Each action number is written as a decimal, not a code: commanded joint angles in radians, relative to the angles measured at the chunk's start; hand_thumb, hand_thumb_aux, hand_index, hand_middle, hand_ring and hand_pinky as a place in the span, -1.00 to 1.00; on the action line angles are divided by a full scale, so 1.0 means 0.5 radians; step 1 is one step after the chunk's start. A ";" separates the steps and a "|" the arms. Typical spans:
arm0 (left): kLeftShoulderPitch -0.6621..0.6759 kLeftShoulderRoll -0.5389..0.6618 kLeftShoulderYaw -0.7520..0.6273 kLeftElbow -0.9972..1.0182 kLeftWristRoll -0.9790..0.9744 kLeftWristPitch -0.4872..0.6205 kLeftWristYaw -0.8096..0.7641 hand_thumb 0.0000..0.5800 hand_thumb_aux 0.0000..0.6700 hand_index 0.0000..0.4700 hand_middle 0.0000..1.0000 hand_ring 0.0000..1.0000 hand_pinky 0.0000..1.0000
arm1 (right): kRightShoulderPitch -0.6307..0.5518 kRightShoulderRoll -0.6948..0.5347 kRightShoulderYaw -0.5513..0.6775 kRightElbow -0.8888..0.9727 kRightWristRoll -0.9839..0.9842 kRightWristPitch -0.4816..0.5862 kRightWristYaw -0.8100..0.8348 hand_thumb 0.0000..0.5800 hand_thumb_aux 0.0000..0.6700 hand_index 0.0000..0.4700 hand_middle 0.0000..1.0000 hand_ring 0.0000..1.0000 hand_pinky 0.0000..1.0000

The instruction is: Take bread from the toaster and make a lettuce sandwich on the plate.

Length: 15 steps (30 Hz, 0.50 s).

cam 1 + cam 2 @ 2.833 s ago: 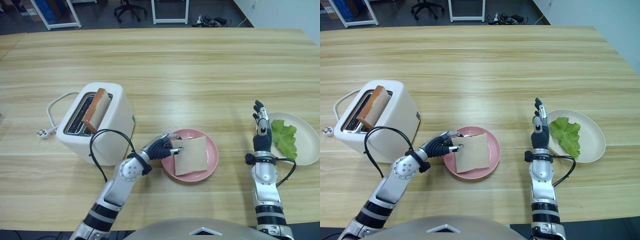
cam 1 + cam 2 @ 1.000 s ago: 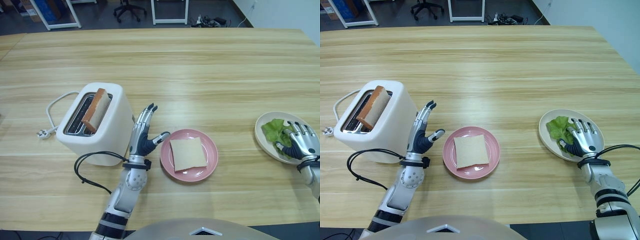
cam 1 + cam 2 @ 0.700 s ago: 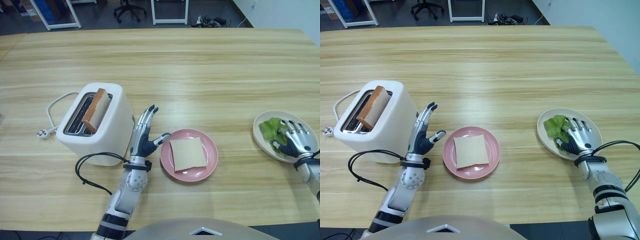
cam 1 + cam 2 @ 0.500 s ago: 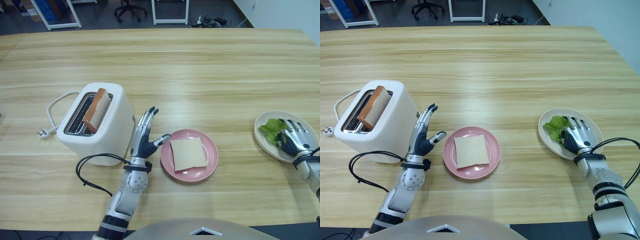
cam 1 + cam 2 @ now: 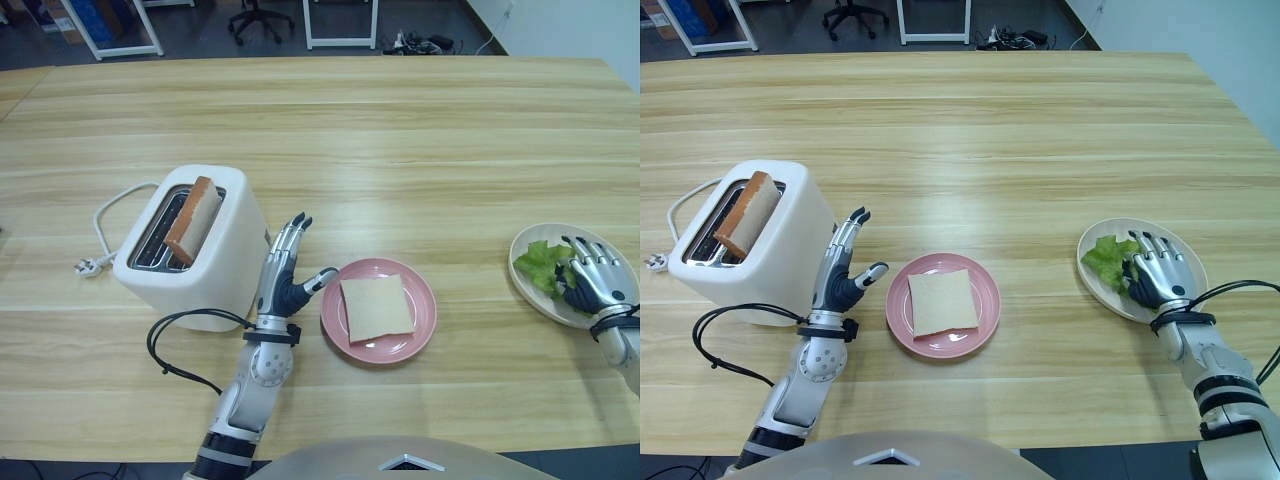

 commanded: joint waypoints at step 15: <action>0.029 -0.010 0.002 0.009 0.039 0.018 -0.009 -1.00 -1.00 -1.00 -1.00 -1.00 -1.00 | 0.332 -0.025 -0.139 -0.481 0.025 0.137 0.219 -0.31 -0.62 -0.62 -1.00 -1.00 -1.00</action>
